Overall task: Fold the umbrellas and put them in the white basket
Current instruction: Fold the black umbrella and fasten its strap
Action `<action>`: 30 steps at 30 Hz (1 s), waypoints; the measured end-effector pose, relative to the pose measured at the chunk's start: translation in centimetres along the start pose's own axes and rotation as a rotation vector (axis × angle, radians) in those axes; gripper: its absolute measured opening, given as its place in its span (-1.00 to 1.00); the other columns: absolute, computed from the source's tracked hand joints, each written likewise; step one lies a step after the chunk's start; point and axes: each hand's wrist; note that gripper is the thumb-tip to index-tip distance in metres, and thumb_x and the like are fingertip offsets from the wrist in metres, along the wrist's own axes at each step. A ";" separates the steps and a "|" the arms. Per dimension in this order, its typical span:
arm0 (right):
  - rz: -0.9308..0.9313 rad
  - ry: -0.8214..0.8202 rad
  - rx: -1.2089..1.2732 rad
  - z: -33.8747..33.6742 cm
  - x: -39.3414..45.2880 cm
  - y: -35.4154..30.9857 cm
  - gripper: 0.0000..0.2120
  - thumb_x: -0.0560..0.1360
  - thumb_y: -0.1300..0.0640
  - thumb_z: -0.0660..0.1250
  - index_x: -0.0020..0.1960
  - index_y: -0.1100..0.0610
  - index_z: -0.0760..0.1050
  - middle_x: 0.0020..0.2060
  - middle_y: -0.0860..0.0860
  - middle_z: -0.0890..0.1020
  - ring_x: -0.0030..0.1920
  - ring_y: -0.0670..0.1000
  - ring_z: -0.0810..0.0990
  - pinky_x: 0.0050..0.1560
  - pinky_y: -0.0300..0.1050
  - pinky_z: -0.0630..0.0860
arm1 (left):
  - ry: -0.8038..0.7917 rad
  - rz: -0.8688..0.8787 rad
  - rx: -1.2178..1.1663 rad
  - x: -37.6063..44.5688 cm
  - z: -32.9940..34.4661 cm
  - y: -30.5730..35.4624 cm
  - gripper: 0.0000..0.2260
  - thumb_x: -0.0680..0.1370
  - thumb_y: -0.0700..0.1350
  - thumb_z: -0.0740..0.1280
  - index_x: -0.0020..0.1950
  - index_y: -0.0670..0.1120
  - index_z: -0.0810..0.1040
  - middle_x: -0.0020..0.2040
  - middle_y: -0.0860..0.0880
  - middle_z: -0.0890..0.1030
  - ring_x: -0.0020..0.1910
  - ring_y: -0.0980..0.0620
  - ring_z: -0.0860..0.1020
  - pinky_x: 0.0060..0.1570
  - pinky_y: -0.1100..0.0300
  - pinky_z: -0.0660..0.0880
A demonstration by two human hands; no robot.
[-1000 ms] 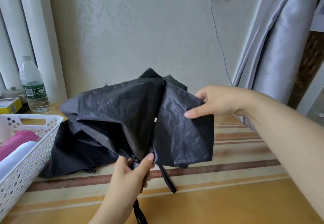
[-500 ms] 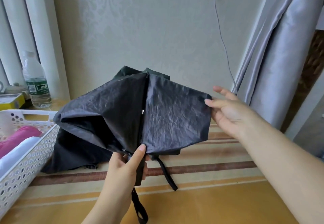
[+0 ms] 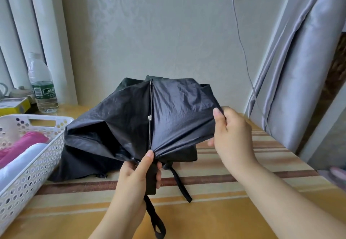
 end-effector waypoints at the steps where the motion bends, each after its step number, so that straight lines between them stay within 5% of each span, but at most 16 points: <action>1: -0.014 -0.031 0.004 -0.2 0.0 0.0 -0.68 0.64 0.08 0.12 -0.29 0.05 0.33 -0.56 -0.03 0.39 -0.56 -0.13 0.52 -0.51 -0.38 0.34 | 0.006 -0.006 -0.014 0.0 0.0 0.1 -0.75 0.55 -0.08 0.29 -0.01 -0.30 0.47 -0.36 -0.13 0.52 -0.45 -0.02 0.40 -0.49 0.17 0.31; 4: 0.023 -0.086 0.123 -0.7 0.2 0.0 -0.79 0.62 0.09 0.17 -0.16 -0.01 0.48 -0.46 -0.03 0.53 -0.58 -0.15 0.48 -0.53 -0.36 0.38 | 0.019 -0.067 -0.088 0.1 -0.1 0.4 -0.79 0.56 -0.07 0.29 -0.02 -0.23 0.44 -0.37 -0.11 0.51 -0.50 0.01 0.39 -0.57 0.23 0.32; 7: 0.436 -0.117 0.358 -0.2 0.5 1.2 -0.79 0.62 0.02 0.19 -0.01 0.11 0.54 -0.48 0.00 0.47 -0.62 -0.14 0.36 -0.50 -0.20 0.44 | -0.071 -0.148 -0.103 -0.1 0.1 0.7 -0.74 0.50 0.00 0.30 -0.12 -0.22 0.44 -0.41 -0.11 0.46 -0.54 0.01 0.34 -0.59 0.27 0.29; 9: 0.675 -0.170 0.341 0.4 0.6 2.4 -0.77 0.64 0.01 0.15 0.07 0.13 0.50 -0.53 0.00 0.43 -0.58 -0.10 0.38 -0.31 -0.08 0.52 | -0.116 -0.157 -0.096 -0.3 0.2 0.8 -0.72 0.44 0.03 0.32 -0.18 -0.21 0.45 -0.39 -0.13 0.46 -0.52 0.00 0.34 -0.53 0.24 0.30; 12: 0.865 -0.229 0.421 0.1 1.0 3.2 -0.60 0.62 -0.10 0.15 0.23 0.18 0.49 -0.10 0.09 0.65 -0.20 0.04 0.65 -0.13 -0.02 0.62 | -0.133 -0.135 -0.091 -0.5 0.2 1.0 -0.74 0.45 0.01 0.32 -0.13 -0.19 0.46 -0.33 -0.14 0.48 -0.49 0.00 0.36 -0.53 0.24 0.34; 15: 0.738 -0.188 0.167 -0.3 0.8 2.2 -0.43 0.57 -0.20 0.17 0.40 0.19 0.36 0.29 0.22 0.48 0.19 0.16 0.54 0.09 -0.01 0.54 | -0.083 -0.096 -0.042 -0.4 0.3 0.7 -0.76 0.51 -0.03 0.31 -0.08 -0.22 0.45 -0.33 -0.15 0.51 -0.47 0.00 0.39 -0.53 0.22 0.36; 17: 0.367 -0.054 -0.034 -0.8 -0.7 -0.1 -0.63 0.55 -0.07 0.25 0.28 0.08 0.38 0.20 0.05 0.47 0.07 -0.08 0.51 -0.01 -0.28 0.41 | -0.007 -0.075 0.031 -0.2 0.3 0.1 -0.76 0.57 -0.06 0.29 0.00 -0.25 0.44 -0.33 -0.14 0.54 -0.45 -0.02 0.42 -0.49 0.17 0.38; 19: 0.124 -0.172 -0.050 -0.8 -2.2 -3.6 -0.68 0.50 -0.07 0.29 0.21 -0.04 0.35 0.08 -0.06 0.50 -0.10 -0.19 0.52 -0.15 -0.38 0.38 | 0.057 -0.035 0.132 0.1 0.3 -0.4 -0.74 0.58 -0.04 0.30 0.04 -0.25 0.43 -0.34 -0.12 0.57 -0.44 -0.04 0.44 -0.44 0.11 0.38; 23: 0.235 -0.671 -0.277 2.6 -2.9 -6.2 -0.27 0.53 -0.31 0.14 0.55 0.02 0.01 0.37 -0.02 0.42 0.26 -0.01 0.49 -0.04 -0.21 0.33 | 0.045 0.012 0.351 -0.5 0.7 -0.9 -0.81 0.58 -0.04 0.30 -0.02 -0.17 0.44 -0.44 -0.08 0.51 -0.49 0.04 0.45 -0.48 0.22 0.38; 27: 0.464 -0.562 0.090 5.8 -2.0 -4.4 -0.18 0.45 -0.17 0.38 0.54 0.06 0.04 0.27 0.02 0.54 0.19 0.09 0.57 0.04 -0.07 0.53 | -0.050 0.185 0.658 -0.9 0.7 -0.8 -0.86 0.58 -0.07 0.29 -0.05 -0.14 0.41 -0.47 -0.01 0.43 -0.51 0.11 0.40 -0.47 0.27 0.30; 30: 0.533 -0.389 0.431 6.7 -2.0 -2.2 -0.56 0.40 0.11 0.48 0.23 -0.05 0.44 -0.02 -0.11 0.68 0.04 0.01 0.65 0.02 0.01 0.60 | -0.071 0.237 0.767 -1.1 0.9 -0.2 -0.78 0.56 -0.03 0.32 -0.09 -0.12 0.33 -0.44 -0.03 0.38 -0.51 0.12 0.35 -0.50 0.33 0.26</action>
Point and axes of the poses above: each hand's wrist, its own x-axis towards the middle knuckle, its own z-axis out of the palm, y = z × x
